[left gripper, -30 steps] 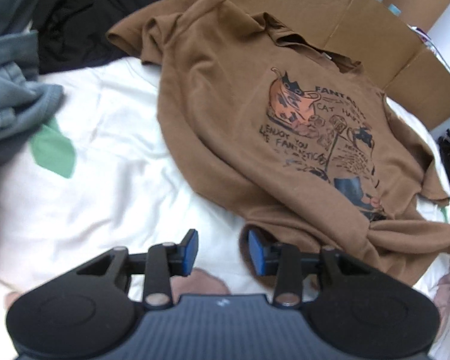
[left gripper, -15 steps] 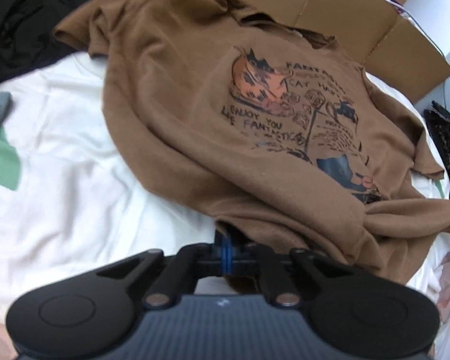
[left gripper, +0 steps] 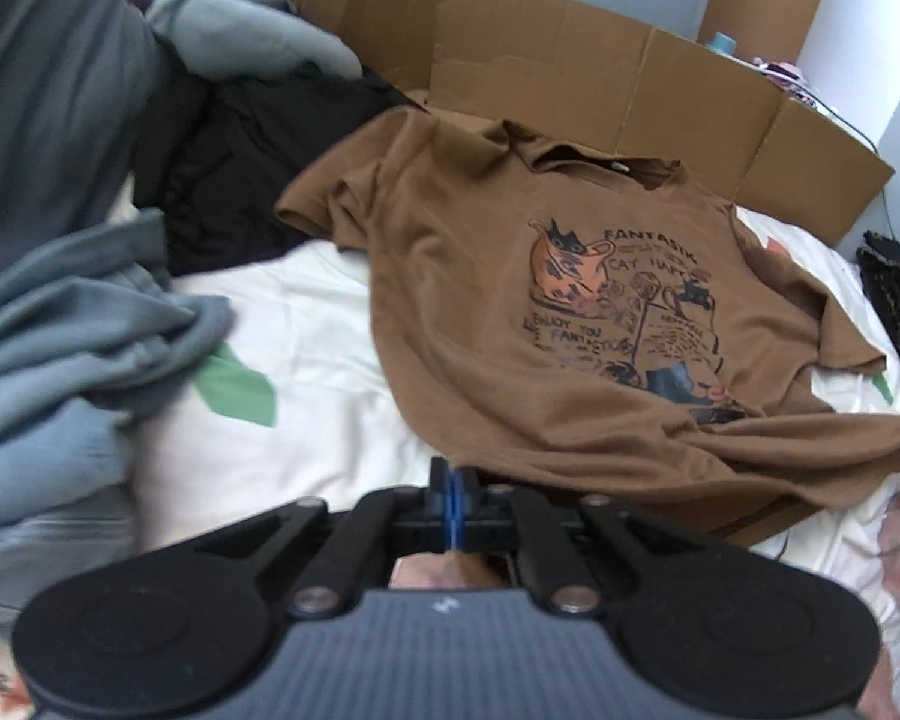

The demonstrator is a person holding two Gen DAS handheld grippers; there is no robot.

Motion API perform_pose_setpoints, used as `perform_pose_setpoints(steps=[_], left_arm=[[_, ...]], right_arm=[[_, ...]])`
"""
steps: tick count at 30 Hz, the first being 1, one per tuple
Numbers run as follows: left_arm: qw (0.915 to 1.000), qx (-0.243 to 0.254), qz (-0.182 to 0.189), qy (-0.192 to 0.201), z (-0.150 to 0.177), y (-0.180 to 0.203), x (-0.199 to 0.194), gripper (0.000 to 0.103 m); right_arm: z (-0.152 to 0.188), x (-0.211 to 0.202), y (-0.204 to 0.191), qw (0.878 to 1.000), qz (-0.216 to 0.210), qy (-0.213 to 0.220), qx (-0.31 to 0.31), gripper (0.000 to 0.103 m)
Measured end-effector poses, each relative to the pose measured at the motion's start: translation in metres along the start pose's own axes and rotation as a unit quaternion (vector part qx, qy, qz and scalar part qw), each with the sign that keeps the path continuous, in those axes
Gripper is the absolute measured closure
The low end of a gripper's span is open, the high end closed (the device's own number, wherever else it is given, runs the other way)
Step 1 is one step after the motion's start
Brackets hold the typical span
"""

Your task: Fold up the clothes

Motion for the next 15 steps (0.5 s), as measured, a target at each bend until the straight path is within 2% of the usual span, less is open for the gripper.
perform_pose_setpoints(steps=[8,11,15], left_arm=[[0.9995,0.027,-0.012,0.008,-0.001,0.001,-0.046,0.102],[0.9993,0.017,-0.029,-0.013,0.003,-0.003,-0.058,0.102],[0.9990,0.007,-0.028,-0.035,0.017,-0.004,-0.065,0.102]], right_arm=[[0.006,-0.020,-0.004,1.000,-0.006,-0.019,-0.007,0.102],[0.009,-0.025,-0.005,1.000,-0.004,-0.025,-0.006,0.102],[0.015,-0.022,-0.007,0.999,-0.001,-0.035,-0.006,0.102]])
Point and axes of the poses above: each gripper's, at about its wrist camera, not at the fingertips, and x roughly the way its jaws point, y to its right, z to its underside, the point moved 3 cm from there along x, roughly the way its jaws point, and after that the axes turned 13 degrees about y, right-handed, at the moved point
